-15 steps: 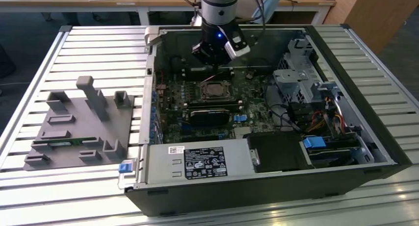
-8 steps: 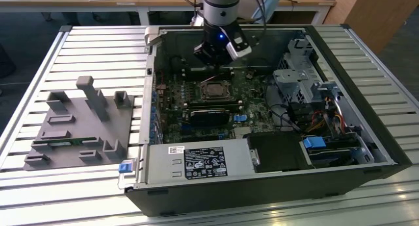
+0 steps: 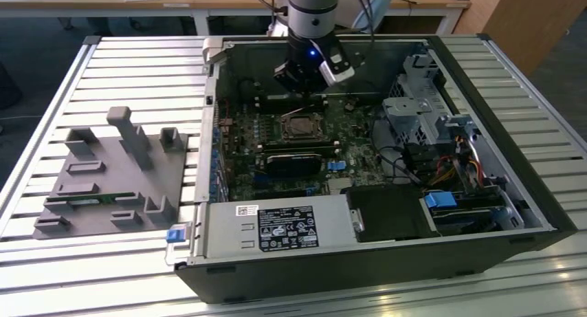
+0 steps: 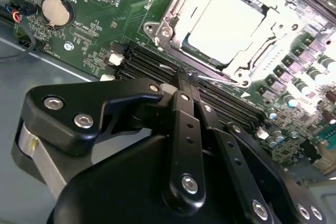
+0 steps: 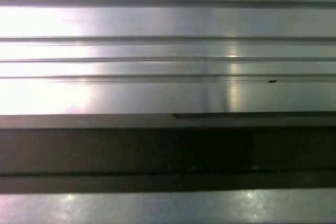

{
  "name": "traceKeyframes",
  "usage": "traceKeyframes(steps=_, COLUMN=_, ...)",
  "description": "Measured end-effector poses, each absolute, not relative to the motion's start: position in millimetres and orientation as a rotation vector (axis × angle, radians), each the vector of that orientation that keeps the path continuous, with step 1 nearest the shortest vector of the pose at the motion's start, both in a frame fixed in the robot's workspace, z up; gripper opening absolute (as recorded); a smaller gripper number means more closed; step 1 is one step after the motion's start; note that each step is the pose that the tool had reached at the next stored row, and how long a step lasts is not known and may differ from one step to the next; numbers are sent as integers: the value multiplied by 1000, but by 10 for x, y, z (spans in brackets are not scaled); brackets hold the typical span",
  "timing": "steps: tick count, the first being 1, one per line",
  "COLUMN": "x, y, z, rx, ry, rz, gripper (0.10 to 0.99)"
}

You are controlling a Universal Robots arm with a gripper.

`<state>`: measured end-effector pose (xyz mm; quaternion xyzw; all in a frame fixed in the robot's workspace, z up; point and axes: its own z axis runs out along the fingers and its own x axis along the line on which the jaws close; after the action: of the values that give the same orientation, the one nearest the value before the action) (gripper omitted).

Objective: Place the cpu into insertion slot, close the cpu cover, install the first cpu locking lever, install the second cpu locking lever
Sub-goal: 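Install the first cpu locking lever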

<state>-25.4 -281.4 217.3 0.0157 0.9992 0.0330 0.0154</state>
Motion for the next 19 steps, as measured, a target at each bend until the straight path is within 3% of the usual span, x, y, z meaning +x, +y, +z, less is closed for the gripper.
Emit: traceKeyframes(steps=19, x=-199, y=-2812, z=2037, rx=49, ry=3112, rz=94, gripper=106)
